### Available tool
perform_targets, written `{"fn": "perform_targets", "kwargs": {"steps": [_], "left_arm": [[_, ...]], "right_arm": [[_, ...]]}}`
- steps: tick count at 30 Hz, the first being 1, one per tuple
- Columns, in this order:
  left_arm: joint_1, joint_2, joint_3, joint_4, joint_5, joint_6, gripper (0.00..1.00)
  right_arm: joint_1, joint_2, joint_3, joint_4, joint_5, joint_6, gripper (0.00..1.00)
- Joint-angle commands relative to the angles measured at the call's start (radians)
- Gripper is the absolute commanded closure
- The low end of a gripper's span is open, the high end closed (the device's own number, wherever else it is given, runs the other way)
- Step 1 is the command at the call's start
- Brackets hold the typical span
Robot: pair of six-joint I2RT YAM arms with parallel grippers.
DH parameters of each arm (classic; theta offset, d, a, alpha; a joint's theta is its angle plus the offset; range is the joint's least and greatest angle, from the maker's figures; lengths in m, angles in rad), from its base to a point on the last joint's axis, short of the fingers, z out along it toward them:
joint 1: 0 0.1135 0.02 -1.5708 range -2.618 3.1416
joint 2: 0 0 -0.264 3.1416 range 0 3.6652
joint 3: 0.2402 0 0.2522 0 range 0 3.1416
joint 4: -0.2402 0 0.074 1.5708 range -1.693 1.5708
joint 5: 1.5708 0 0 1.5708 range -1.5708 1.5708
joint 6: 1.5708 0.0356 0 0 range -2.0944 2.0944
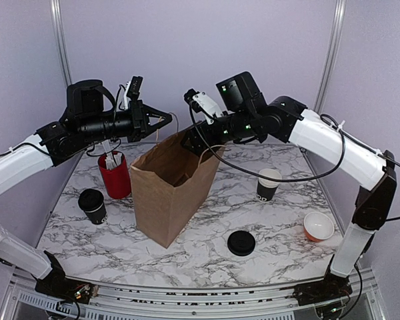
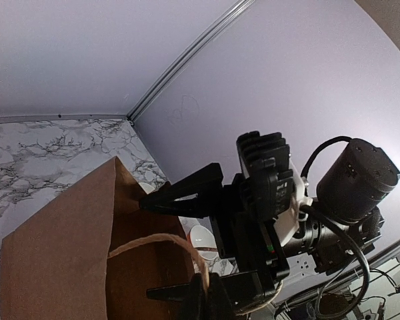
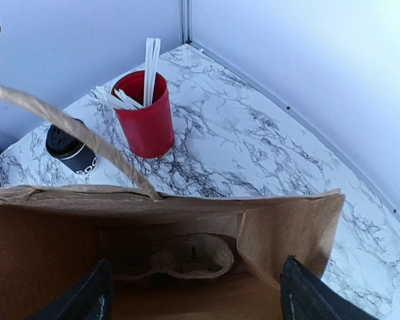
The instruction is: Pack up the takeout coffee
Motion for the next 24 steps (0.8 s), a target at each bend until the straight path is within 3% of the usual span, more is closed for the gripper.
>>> {"fn": "perform_targets", "kwargs": {"steps": [1,12,17,24], "left_arm": [[0.006,-0.031,-0.006,0.036,0.011,-0.004,1.0],[0.014,-0.053,0.026,-0.054,-0.07,0.07,0.97],[0.045,-0.065,0.036,-0.098,-0.107,0.113,0.81],[0.057,-0.105,0.04,-0.154,-0.164,0.171,0.51]], "right_arm": [[-0.004,-0.015,0.062,0.008,0.053,0.016,0.16],[-0.064,-0.103,0.024,0.11,0.071,0.048,0.08],[-0.072,-0.143,-0.016,0.128,0.079,0.061,0.07],[-0.129,-0.199,-0.095,0.142,0.086,0.079,0.06]]}}
